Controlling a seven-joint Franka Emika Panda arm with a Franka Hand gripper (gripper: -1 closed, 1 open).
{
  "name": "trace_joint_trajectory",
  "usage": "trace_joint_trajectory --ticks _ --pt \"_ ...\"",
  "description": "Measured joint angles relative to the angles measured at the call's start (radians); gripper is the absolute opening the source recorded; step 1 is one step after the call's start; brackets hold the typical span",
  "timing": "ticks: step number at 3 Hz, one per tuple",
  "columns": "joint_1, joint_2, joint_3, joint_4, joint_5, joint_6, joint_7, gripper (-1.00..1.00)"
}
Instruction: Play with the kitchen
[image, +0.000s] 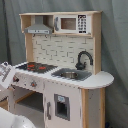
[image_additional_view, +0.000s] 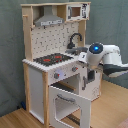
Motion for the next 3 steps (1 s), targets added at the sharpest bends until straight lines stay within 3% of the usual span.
trace_joint_trajectory --ticks 1,3 --pt "0.026 -0.045 -0.008 0.000 -0.094 -0.051 0.025 1.00" --pt "0.041 -0.155 0.011 0.003 -0.263 -0.089 0.053 1.00"
